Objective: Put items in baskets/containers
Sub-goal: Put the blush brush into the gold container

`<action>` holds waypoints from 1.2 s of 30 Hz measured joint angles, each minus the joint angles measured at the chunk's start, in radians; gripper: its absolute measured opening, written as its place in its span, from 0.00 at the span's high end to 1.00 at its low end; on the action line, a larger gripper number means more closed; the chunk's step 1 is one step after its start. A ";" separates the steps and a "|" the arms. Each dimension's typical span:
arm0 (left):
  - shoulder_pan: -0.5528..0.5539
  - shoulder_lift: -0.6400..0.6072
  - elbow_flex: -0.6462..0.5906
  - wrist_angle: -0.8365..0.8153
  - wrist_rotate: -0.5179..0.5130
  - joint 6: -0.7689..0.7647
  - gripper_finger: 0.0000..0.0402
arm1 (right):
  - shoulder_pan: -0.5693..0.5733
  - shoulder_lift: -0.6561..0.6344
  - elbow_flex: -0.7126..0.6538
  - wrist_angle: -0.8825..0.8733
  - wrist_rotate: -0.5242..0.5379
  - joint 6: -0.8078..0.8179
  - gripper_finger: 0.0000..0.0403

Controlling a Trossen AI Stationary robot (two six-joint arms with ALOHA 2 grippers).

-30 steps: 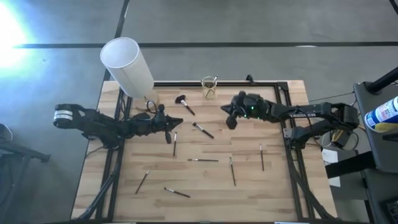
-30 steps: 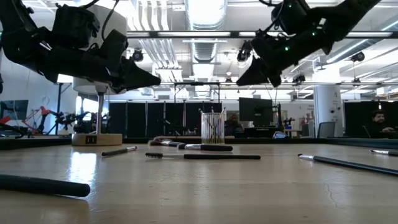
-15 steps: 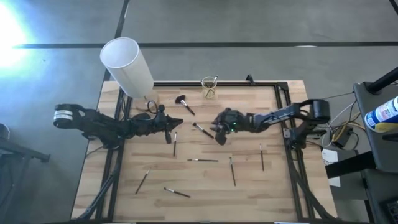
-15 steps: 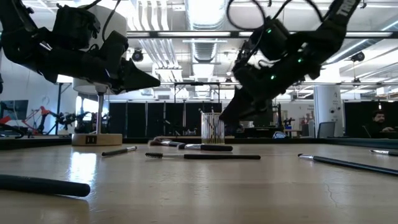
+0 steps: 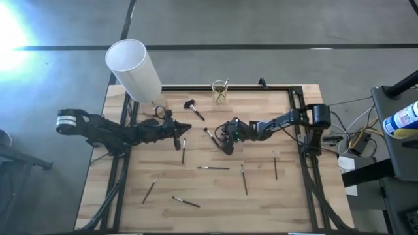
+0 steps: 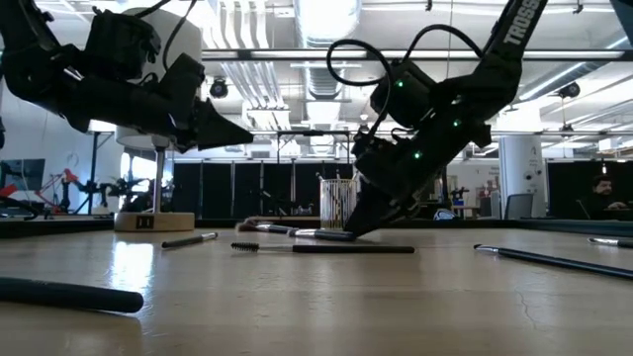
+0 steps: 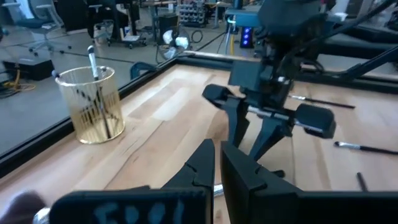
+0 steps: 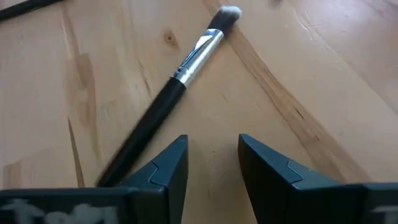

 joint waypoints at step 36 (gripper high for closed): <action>0.000 0.000 0.000 -0.031 -0.115 -0.111 0.87 | 0.156 0.010 0.095 -0.203 0.163 0.138 0.78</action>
